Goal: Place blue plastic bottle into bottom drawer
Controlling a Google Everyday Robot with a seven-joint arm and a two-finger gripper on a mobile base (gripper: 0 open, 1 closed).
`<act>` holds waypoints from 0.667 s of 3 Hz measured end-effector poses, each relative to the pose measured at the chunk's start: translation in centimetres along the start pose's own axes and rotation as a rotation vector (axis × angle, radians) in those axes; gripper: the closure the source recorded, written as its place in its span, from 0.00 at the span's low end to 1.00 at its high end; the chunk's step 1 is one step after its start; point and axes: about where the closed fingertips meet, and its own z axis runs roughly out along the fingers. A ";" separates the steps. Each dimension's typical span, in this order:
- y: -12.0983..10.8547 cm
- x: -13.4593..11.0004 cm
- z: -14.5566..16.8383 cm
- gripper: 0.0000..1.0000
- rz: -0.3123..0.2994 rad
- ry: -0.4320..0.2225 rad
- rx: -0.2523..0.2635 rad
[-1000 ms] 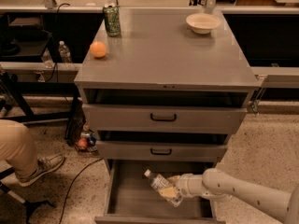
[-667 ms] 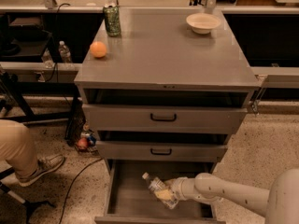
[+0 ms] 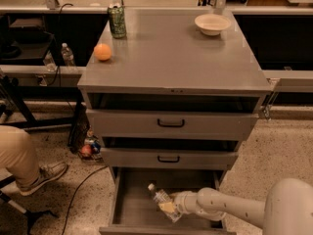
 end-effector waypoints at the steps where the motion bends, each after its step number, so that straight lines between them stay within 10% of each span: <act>1: -0.2 1.7 2.0 1.00 0.043 0.004 0.023; 2: -0.2 2.8 3.5 0.81 0.078 0.013 0.026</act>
Offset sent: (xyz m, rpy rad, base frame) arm -0.0065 0.0132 -0.0618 0.0021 0.0779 -0.0983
